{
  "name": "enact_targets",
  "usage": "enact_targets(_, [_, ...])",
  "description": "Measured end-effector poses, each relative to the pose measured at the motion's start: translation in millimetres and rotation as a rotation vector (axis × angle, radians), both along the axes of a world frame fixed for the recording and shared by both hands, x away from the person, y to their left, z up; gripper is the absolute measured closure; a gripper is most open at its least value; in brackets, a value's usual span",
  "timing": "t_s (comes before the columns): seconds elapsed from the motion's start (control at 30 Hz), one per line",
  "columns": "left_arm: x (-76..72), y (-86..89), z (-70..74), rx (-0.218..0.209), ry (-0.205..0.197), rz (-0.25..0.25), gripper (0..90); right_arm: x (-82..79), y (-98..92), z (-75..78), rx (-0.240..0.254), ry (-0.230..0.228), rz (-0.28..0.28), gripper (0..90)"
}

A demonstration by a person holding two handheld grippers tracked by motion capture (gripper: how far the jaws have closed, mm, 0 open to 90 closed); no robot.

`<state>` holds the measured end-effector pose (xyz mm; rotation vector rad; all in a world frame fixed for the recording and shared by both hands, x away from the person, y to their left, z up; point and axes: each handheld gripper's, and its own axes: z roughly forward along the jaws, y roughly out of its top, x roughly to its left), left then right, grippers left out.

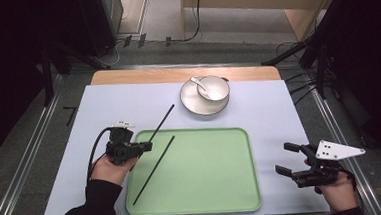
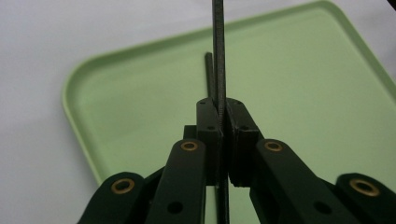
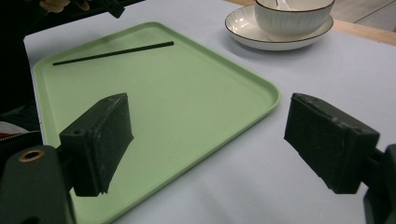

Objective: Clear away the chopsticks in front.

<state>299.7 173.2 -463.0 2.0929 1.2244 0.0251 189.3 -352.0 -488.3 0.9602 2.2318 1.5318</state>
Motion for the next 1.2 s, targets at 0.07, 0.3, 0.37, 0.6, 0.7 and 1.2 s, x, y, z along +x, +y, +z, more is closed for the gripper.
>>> enact_targets(0.07, [-6.7,-1.1,-4.1,0.014,0.011,-0.009,85.7,-0.1,0.4,0.3,0.003,-0.002,0.004,15.4])
enact_targets(0.3, [-22.5,-5.5,-14.5,0.036,0.044,-0.025,85.7,0.7,1.3,0.4,0.001,-0.002,0.007,15.4])
enact_targets(0.37, [-25.6,-6.3,-18.6,0.045,0.061,-0.031,85.7,0.7,1.4,0.5,0.002,-0.002,0.006,15.4])
enact_targets(0.6, [-33.3,-0.5,-29.0,0.06,0.113,0.001,85.6,0.4,1.6,0.9,-0.003,-0.004,0.005,15.4])
enact_targets(0.7, [-35.1,5.4,-32.3,0.063,0.126,0.009,85.6,0.2,1.7,0.9,-0.001,-0.005,0.004,15.5])
enact_targets(1.2, [-33.5,8.6,-40.4,0.061,0.182,0.044,83.1,0.2,1.5,0.8,0.0,-0.006,0.005,15.4])
